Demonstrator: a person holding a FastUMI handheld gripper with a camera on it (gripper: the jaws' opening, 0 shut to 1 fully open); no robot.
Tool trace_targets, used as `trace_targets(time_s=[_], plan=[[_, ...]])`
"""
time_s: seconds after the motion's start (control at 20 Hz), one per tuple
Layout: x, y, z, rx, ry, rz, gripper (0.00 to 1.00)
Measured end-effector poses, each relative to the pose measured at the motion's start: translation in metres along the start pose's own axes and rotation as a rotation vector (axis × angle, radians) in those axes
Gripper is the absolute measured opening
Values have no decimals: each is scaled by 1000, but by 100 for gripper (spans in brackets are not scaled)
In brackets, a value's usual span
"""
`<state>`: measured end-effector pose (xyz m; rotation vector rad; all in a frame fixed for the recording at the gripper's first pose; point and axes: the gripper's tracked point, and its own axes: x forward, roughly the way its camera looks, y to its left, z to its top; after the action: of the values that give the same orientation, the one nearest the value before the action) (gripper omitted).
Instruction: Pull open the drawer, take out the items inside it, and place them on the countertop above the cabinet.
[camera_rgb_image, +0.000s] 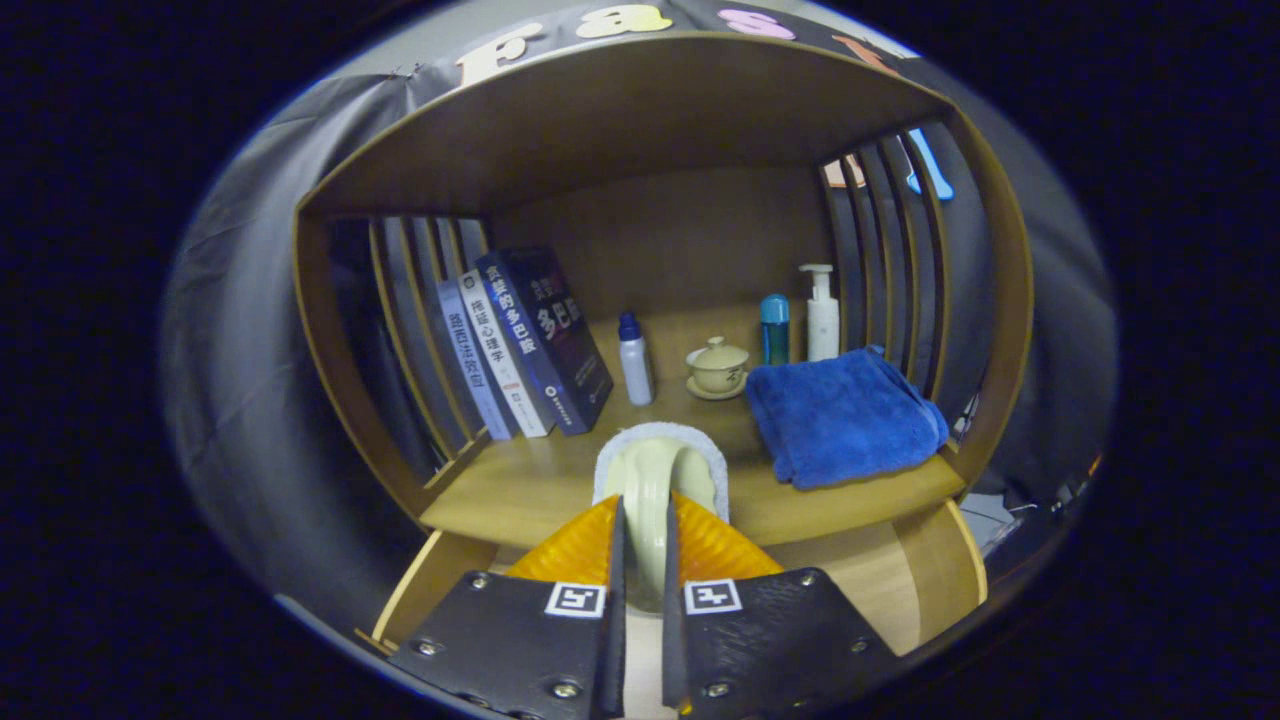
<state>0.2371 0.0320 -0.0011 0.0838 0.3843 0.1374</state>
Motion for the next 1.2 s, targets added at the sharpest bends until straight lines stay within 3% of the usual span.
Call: trace_targets(time_s=[0.65, 1.0, 1.2], plan=[[103, -22, -3, 29, -24, -111, 15], [123, -43, 12, 21, -56, -197, 15], [118, -38, 8, 1, -47, -144, 20]])
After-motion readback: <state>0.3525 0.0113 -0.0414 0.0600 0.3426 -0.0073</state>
